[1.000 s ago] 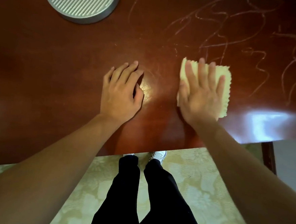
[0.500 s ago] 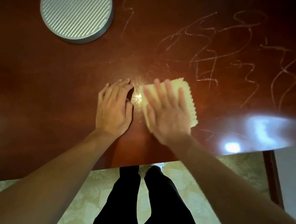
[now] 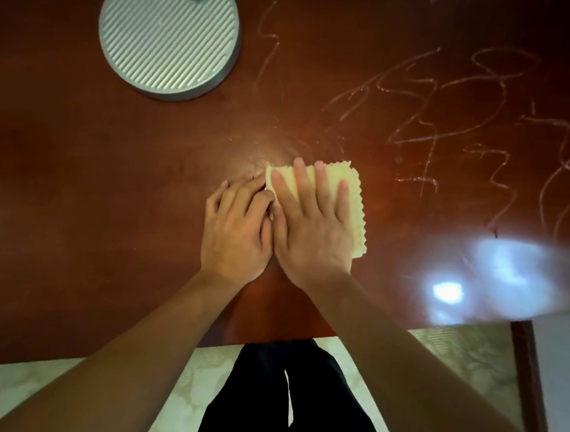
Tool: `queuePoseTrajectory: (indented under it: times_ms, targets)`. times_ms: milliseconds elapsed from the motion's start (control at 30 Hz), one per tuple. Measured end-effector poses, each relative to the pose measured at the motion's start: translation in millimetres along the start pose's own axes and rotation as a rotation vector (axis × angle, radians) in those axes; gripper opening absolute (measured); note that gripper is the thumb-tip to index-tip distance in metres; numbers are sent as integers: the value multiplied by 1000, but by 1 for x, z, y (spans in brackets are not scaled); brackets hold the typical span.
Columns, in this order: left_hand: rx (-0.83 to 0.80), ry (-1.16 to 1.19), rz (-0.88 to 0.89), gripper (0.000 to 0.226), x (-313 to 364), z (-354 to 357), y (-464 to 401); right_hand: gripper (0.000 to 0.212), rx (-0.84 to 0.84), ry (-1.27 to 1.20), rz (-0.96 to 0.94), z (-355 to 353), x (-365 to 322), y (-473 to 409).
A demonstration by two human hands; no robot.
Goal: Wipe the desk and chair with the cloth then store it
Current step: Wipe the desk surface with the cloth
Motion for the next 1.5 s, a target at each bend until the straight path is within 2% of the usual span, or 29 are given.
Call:
queuePoseTrajectory:
  times_ms: [100, 267, 367, 467, 567, 700, 867, 967, 1167, 1300, 1333, 1433, 1500]
  targets:
    - [-3, 3, 10, 29, 1, 2, -2, 55, 15, 44, 7, -3, 32, 7]
    - [-48, 12, -10, 29, 1, 2, -2, 57, 83, 1, 316, -25, 108, -9]
    - [-45, 26, 13, 30, 3, 3, -3, 57, 124, -37, 408, -30, 113, -17]
    - [-43, 37, 55, 33, 6, 2, -4, 56, 165, -46, 373, -25, 83, -9]
    - [-56, 40, 51, 36, 25, 3, -13, 55, 130, -41, 276, -9, 58, 17]
    - [-106, 71, 139, 38, 72, 21, -26, 55, 122, -15, 200, -2, 77, 46]
    - [-195, 126, 234, 37, 110, 45, -30, 58, 157, -47, 472, -23, 178, 64]
    - [-203, 123, 296, 37, 120, 50, -27, 58, 161, -60, 568, -23, 190, 67]
    - [-175, 102, 339, 32, 126, 50, -25, 57, 184, -46, 431, -4, 126, 86]
    - [-150, 63, 368, 32, 126, 51, -23, 55, 173, 24, 225, -11, 148, 84]
    - [-147, 53, 368, 32, 125, 51, -23, 56, 179, 24, 277, -17, 172, 82]
    - [-166, 48, 384, 34, 127, 54, -22, 57, 182, -62, 634, -34, 254, 84]
    - [-180, 58, 389, 35, 128, 54, -22, 57, 182, -82, 739, -37, 266, 85]
Point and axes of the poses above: each hand's wrist, its own y-axis away from the middle knuckle, its own z-axis out of the palm, x = y × z, the point moved 8 cm from there along -y, towards the middle knuckle, and after that the axes turned 5 degrees about z, right-handed, at the moved point
